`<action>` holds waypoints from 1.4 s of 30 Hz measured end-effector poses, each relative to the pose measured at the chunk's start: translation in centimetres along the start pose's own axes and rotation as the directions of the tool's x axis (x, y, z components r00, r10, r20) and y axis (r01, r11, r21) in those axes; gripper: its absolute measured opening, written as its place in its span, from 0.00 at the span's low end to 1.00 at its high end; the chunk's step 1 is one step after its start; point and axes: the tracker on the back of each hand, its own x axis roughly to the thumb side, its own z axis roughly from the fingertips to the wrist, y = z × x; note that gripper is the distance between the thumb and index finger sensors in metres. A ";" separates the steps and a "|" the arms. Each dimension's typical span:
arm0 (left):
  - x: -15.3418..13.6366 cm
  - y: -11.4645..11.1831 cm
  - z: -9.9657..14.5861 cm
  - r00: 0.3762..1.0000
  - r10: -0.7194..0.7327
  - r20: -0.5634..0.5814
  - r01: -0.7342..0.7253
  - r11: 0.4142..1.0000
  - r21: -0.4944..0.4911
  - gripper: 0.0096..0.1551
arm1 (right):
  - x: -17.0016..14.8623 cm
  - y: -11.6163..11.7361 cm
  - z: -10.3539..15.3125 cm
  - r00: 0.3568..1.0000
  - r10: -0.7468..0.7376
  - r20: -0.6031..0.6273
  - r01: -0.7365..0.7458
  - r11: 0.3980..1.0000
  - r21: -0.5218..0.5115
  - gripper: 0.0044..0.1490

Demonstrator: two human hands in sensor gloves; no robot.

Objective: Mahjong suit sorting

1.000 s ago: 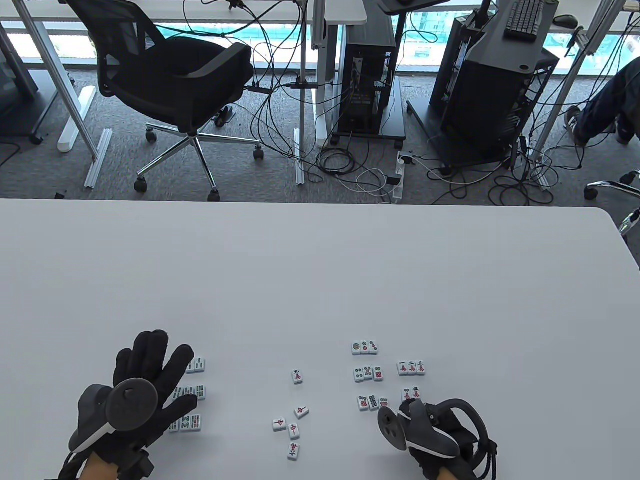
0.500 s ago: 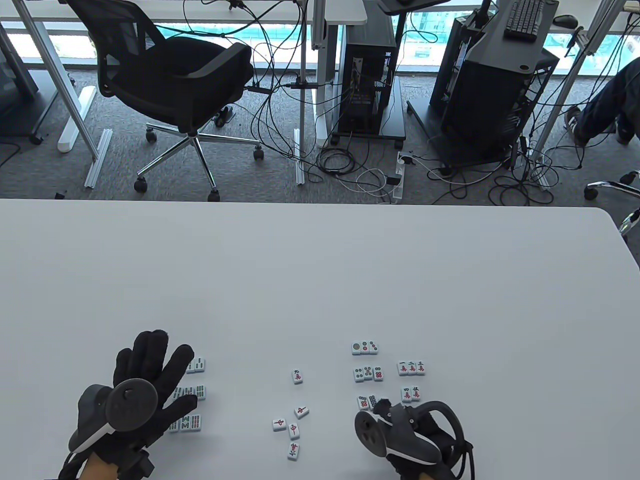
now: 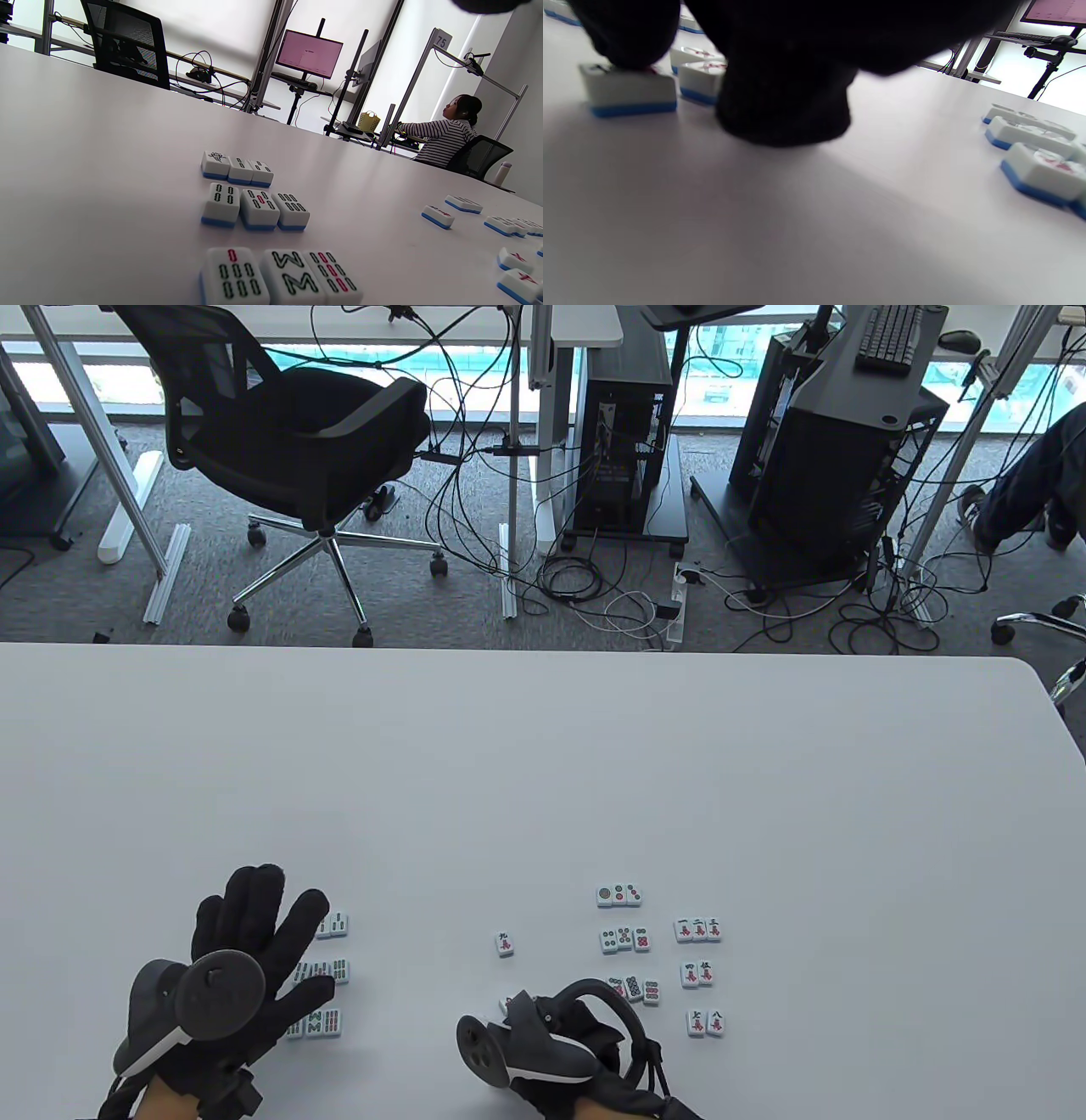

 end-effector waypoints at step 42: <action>0.0 -0.2 -0.1 1.000 -0.009 -0.005 0.009 1.000 -0.019 0.49 | -2.4 1.3 2.2 0.995 0.077 0.069 -0.075 0.997 -0.030 0.34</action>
